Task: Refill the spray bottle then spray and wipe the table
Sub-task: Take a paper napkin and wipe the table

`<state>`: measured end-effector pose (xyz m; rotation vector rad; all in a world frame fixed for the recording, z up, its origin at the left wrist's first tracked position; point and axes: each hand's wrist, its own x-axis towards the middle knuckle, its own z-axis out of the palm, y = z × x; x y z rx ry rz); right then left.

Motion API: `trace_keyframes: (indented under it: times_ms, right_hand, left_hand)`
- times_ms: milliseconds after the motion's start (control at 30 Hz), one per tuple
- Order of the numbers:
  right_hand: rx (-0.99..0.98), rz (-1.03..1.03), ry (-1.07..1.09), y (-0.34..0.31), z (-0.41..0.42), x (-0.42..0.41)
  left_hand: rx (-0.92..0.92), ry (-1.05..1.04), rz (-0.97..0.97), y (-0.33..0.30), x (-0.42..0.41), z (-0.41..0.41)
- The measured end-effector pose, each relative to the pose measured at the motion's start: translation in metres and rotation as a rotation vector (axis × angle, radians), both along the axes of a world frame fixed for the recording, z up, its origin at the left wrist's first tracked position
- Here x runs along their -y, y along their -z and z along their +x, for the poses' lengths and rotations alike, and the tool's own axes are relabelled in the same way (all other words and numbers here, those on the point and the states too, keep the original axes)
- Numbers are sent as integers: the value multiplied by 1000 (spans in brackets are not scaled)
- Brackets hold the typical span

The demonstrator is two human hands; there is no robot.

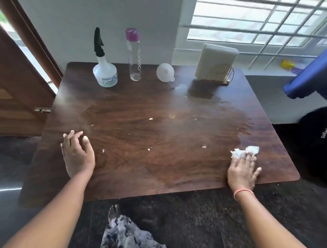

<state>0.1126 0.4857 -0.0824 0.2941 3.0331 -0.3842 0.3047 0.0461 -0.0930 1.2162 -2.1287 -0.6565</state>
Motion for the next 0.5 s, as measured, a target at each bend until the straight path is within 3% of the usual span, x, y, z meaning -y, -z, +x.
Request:
trace_keyframes:
  times_ms: [133, 267, 367, 433, 500]
  right_hand:
    - [-76, 14, -277, 3, 35, 105]
    - [-93, -21, -777, 5, 130, 249]
    - [-99, -36, -1144, -2, 167, 311]
    - [-119, -2, -1152, 2, 143, 324]
    - [-101, 28, -974, 7, 97, 319]
  left_hand:
    - [-32, -44, 30, -1, -2, -1]
    - [-117, -53, 118, 0, 8, 3]
    - [-155, -109, 192, -5, 30, 5]
    - [-152, -136, 197, -10, 52, 5]
    - [-142, -157, 202, -12, 75, 6]
